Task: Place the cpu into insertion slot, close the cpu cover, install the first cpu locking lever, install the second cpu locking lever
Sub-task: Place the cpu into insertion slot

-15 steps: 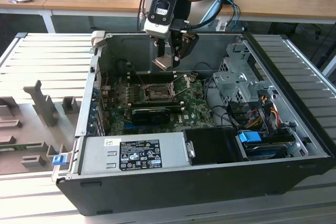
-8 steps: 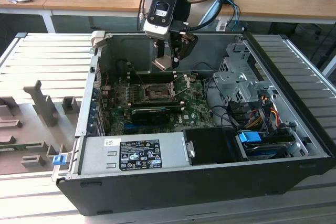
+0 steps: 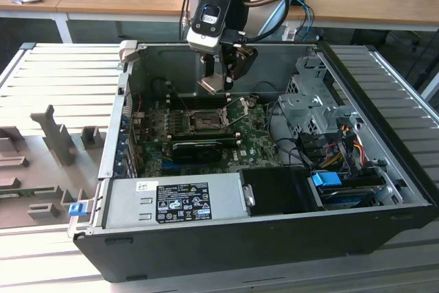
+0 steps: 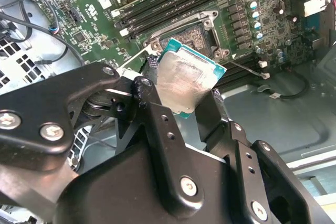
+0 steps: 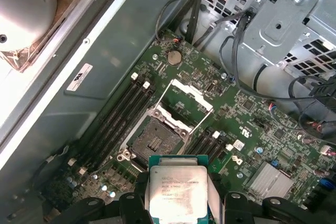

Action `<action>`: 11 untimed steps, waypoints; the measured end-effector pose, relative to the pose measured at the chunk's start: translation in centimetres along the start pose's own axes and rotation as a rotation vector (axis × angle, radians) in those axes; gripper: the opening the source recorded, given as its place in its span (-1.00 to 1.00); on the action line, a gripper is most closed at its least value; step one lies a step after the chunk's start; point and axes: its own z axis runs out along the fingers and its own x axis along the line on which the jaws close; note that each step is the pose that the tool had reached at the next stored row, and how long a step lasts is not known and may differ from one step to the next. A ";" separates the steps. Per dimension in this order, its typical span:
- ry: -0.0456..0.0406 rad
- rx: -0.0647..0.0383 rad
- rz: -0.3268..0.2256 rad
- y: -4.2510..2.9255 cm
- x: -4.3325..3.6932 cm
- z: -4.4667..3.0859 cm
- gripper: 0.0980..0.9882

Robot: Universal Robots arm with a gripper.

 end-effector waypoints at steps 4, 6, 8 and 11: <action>0.0013 0.002 0.004 0.00 -0.01 0.14 -0.03; 0.0021 0.003 0.006 -0.01 -0.01 0.21 -0.03; 0.0028 0.004 0.008 -0.01 -0.01 0.28 -0.03; 0.0040 0.006 0.011 -0.02 -0.02 0.37 -0.03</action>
